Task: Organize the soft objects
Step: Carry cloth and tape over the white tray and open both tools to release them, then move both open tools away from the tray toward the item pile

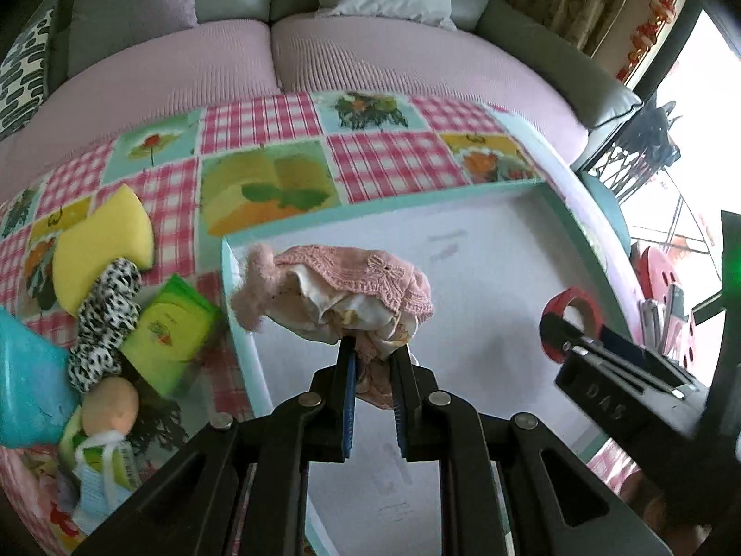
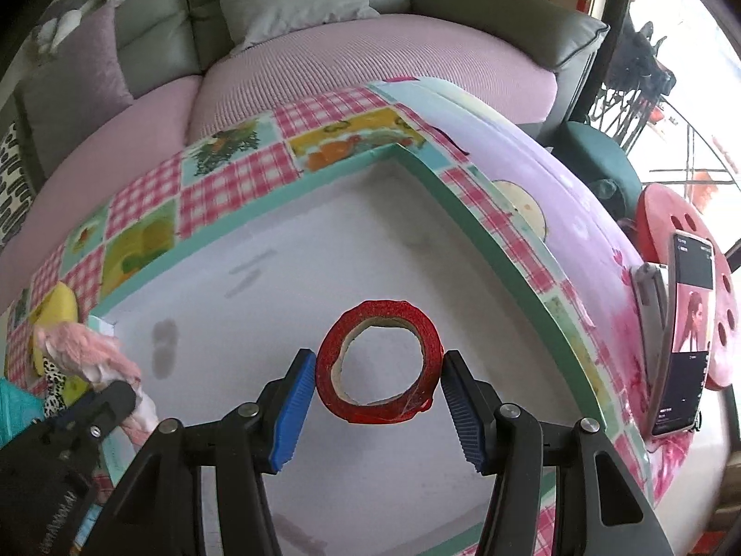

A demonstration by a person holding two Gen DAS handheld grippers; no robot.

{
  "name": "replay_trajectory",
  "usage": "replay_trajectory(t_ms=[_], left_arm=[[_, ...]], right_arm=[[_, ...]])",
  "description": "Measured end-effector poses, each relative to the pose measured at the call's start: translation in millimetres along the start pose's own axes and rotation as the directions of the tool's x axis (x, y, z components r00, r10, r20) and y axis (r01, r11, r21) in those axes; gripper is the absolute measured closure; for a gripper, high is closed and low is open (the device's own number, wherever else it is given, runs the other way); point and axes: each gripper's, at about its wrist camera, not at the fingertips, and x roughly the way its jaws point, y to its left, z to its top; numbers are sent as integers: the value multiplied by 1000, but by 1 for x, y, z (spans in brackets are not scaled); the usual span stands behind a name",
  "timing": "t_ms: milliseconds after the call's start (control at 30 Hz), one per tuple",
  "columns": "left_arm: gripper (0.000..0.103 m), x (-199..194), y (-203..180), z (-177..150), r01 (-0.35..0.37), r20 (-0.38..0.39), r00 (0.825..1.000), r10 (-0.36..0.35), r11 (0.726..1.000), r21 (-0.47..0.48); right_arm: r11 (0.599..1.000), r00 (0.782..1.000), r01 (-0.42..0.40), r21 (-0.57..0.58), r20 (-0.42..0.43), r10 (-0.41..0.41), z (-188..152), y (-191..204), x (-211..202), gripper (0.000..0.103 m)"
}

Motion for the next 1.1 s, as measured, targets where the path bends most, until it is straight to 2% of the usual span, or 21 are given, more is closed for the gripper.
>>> replay_trajectory(t_ms=[67, 167, 233, 267, 400, 467, 533, 567, 600, 633, 700, 833, 900, 967, 1100], left_arm=[[88, 5, -1, -3, -12, -15, 1000, 12, 1000, -1], [81, 7, -1, -5, -29, -27, 999, 29, 1000, 0], [69, 5, 0, -6, -38, -22, 999, 38, 999, -8], [67, 5, 1, -6, -40, -20, 999, 40, 999, -11], [63, -2, 5, -8, -43, 9, 999, 43, 999, -29], [56, -6, 9, -10, -33, 28, 999, 34, 998, -50], [45, -11, 13, -12, -35, 46, 998, 38, 998, -60], [43, -15, 16, -12, -41, 62, 997, 45, 997, -69], [40, -18, 20, -12, -53, 76, 995, 59, 995, -80], [32, -21, 22, -12, -63, 85, 994, 71, 994, -87], [24, -26, 28, -12, -89, 105, 989, 100, 990, -105], [13, -30, 43, -15, -149, 120, 979, 166, 979, -141], [9, -29, 50, -16, -186, 107, 973, 204, 970, -159], [9, -29, 57, -19, -214, 97, 967, 234, 959, -186], [9, -33, 67, -23, -221, 98, 964, 249, 948, -230]], right_arm=[[1000, 1000, -2, 3, -7, 2, 1, -4, 2, 44], [1000, 1000, -5, 6, -10, 5, 1, -7, 1, 43], [1000, 1000, -4, 3, -6, 4, 2, -8, -1, 43], [1000, 1000, -14, 5, -2, 14, 2, -8, -3, 43], [1000, 1000, -26, 7, 9, 26, 3, -9, -10, 35], [1000, 1000, -29, 4, 13, 28, 3, -9, -12, 34], [999, 999, -34, -2, 17, 34, 3, -8, -15, 31], [999, 999, -38, -5, 20, 39, 2, -7, -17, 30], [999, 999, -39, -6, 19, 40, 2, -7, -17, 24], [999, 999, -39, -10, 18, 39, 2, -6, -18, 15], [999, 999, -37, -17, 13, 38, 1, -5, -18, 10], [998, 998, -53, -36, 16, 54, -1, -2, -20, 10], [997, 998, -55, -46, 15, 55, -1, -1, -20, 10], [997, 999, -51, -65, 9, 52, -3, 2, -20, 9], [995, 999, -37, -94, 9, 38, -4, 6, -21, 9]])
